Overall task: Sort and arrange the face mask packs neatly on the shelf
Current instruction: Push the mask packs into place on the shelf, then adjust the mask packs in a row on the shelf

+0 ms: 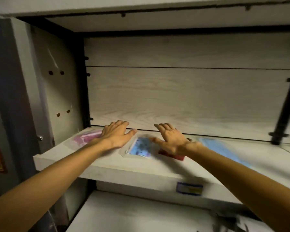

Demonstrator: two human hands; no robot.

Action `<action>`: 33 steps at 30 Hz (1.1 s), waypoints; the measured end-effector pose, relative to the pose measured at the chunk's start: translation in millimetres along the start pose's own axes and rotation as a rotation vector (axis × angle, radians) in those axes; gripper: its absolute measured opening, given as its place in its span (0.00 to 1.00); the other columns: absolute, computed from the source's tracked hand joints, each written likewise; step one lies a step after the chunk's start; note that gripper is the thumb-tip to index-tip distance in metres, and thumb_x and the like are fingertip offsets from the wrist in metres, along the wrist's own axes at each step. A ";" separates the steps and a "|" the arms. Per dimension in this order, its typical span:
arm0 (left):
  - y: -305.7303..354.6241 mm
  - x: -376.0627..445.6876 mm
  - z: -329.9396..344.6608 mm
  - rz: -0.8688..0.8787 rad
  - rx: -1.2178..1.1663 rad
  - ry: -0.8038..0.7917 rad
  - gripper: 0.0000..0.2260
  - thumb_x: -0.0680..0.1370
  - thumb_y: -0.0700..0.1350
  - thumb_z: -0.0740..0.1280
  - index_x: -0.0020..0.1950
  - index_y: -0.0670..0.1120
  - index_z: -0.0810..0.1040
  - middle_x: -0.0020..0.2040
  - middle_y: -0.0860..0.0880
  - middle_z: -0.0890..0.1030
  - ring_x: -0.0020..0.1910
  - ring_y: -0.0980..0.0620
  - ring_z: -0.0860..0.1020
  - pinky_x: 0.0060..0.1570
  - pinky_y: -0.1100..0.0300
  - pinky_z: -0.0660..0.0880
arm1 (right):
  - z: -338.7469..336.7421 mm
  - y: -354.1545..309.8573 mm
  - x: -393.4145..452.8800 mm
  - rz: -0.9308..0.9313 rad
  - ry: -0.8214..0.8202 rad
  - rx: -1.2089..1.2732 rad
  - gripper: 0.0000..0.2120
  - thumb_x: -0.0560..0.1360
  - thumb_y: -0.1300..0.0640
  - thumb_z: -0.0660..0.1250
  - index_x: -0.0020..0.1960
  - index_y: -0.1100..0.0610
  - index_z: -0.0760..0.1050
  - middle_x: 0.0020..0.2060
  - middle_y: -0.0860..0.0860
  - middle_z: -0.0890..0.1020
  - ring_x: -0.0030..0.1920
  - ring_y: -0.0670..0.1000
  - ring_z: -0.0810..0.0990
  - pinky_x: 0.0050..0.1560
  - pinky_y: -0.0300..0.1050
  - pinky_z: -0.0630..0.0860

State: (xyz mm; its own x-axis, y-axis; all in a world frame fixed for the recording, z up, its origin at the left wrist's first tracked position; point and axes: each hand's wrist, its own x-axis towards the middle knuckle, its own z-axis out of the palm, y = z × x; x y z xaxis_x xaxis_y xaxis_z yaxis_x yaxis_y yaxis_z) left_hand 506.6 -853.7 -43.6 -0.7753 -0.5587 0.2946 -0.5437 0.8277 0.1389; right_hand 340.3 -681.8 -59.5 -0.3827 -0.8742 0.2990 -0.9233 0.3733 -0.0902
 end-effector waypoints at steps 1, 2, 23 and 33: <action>24.9 -8.2 0.0 0.032 -0.001 0.015 0.30 0.82 0.65 0.54 0.78 0.49 0.65 0.78 0.45 0.68 0.74 0.42 0.68 0.69 0.49 0.65 | -9.1 12.7 -23.5 0.040 0.021 0.021 0.37 0.81 0.35 0.54 0.81 0.55 0.51 0.78 0.55 0.61 0.79 0.56 0.56 0.77 0.54 0.57; 52.1 -17.6 0.0 0.065 -0.004 0.029 0.30 0.82 0.65 0.55 0.78 0.48 0.66 0.77 0.45 0.68 0.74 0.42 0.69 0.69 0.49 0.65 | -18.3 25.3 -49.4 0.083 0.041 0.042 0.38 0.81 0.36 0.55 0.82 0.56 0.49 0.78 0.56 0.62 0.78 0.57 0.57 0.76 0.54 0.58; 585.3 -235.7 44.3 0.965 -0.177 0.167 0.22 0.82 0.64 0.56 0.65 0.51 0.75 0.58 0.51 0.82 0.54 0.49 0.80 0.51 0.51 0.79 | -186.8 293.0 -585.9 0.665 0.297 -0.267 0.32 0.78 0.48 0.66 0.78 0.54 0.59 0.69 0.54 0.75 0.65 0.57 0.75 0.58 0.53 0.77; 750.2 -162.4 81.6 0.996 -0.134 0.156 0.20 0.81 0.62 0.59 0.65 0.51 0.76 0.66 0.50 0.79 0.62 0.48 0.77 0.53 0.52 0.75 | -198.0 438.5 -643.3 0.787 0.280 -0.261 0.29 0.79 0.48 0.65 0.77 0.53 0.62 0.70 0.52 0.74 0.68 0.54 0.73 0.63 0.50 0.74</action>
State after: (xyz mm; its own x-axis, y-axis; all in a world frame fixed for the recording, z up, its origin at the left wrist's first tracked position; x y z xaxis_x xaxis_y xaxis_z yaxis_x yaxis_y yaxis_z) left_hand 198.4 -146.4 -64.4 -0.8004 0.3927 0.4528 0.3738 0.9176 -0.1351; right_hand 188.2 105.8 -103.3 -0.8522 -0.2369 0.4665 -0.3442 0.9254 -0.1588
